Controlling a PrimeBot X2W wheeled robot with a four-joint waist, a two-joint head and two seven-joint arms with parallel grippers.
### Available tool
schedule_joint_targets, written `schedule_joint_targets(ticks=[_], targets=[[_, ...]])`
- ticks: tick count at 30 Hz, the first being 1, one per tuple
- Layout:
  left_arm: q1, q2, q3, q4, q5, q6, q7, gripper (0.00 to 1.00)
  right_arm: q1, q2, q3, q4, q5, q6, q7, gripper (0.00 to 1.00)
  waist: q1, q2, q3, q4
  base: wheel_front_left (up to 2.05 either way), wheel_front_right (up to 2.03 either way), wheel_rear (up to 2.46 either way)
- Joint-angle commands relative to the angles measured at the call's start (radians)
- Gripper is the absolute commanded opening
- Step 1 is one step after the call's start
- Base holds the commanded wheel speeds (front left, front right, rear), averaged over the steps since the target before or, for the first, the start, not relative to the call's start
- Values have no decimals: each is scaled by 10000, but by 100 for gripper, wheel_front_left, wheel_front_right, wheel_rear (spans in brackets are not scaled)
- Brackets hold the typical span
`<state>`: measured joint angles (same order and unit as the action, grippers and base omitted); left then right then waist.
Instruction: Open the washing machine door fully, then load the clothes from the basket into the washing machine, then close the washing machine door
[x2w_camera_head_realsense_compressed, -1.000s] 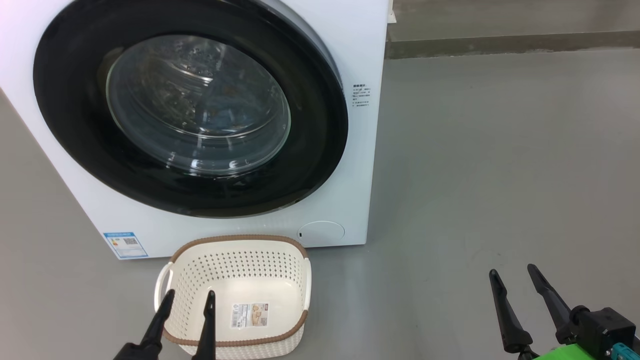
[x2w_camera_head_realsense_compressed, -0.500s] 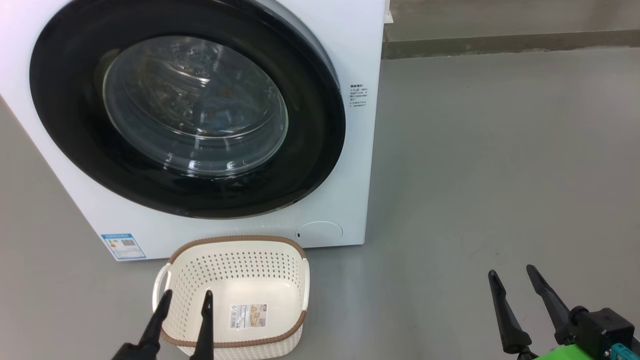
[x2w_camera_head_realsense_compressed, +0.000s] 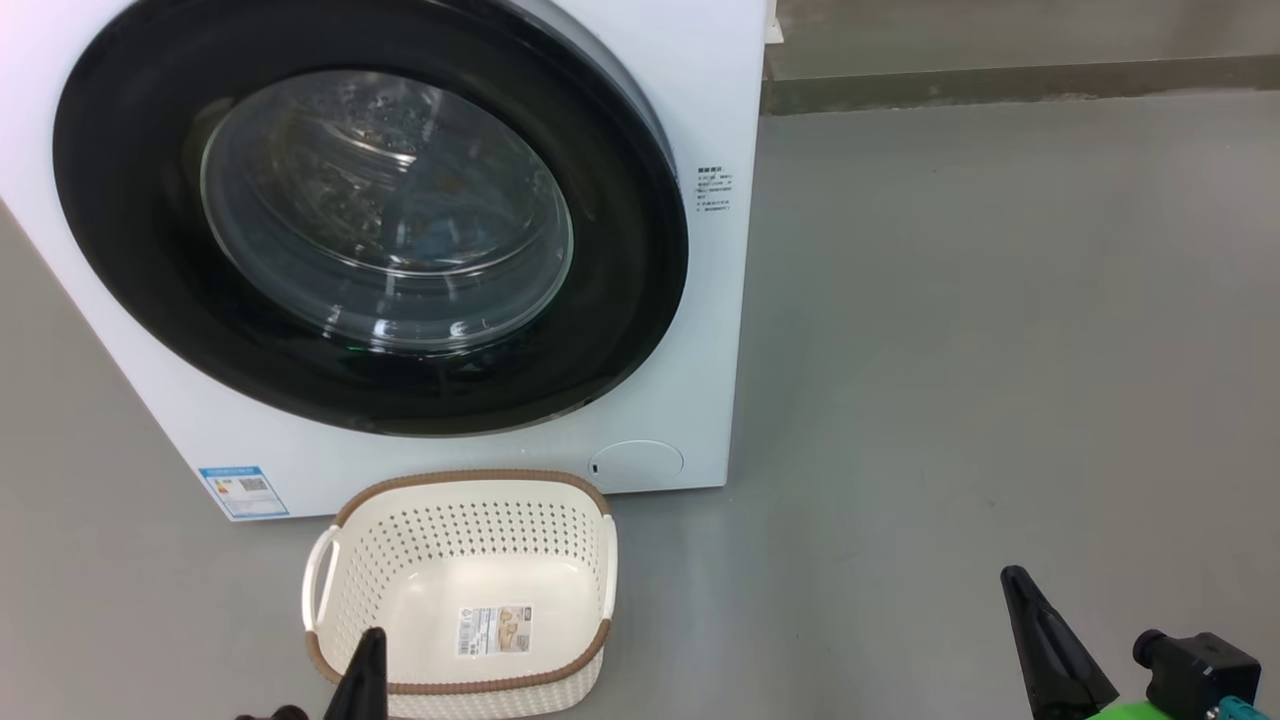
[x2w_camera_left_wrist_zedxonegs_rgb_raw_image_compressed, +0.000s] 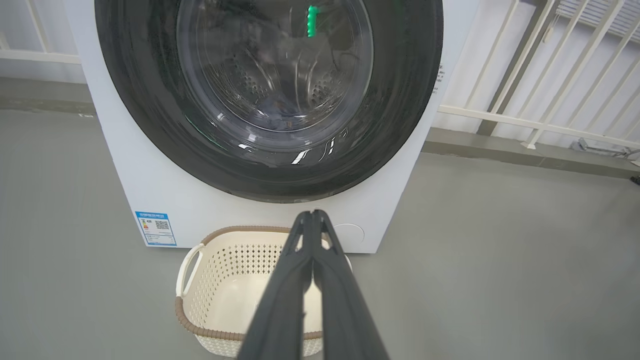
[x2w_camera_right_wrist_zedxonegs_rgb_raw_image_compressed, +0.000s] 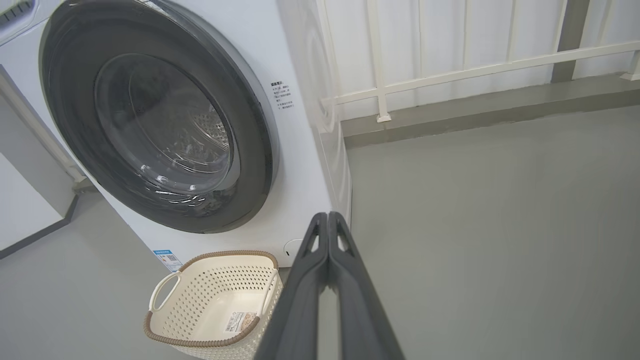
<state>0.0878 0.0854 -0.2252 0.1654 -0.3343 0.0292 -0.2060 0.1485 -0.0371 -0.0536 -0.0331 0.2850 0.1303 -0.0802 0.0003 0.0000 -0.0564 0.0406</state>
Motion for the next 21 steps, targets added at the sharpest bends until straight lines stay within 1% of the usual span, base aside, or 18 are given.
schedule_joint_targets(ticks=[1,21], targets=[[-357,50,188,-150,-364,-125,73,0,-222,-86,2,-149,418,0,39,0,-1,0,23,-7,0,0,0],[-635,2,701,20,-2457,-372,577,0,-619,-167,1,346,2649,1,276,0,-2,0,122,-74,0,0,0]])
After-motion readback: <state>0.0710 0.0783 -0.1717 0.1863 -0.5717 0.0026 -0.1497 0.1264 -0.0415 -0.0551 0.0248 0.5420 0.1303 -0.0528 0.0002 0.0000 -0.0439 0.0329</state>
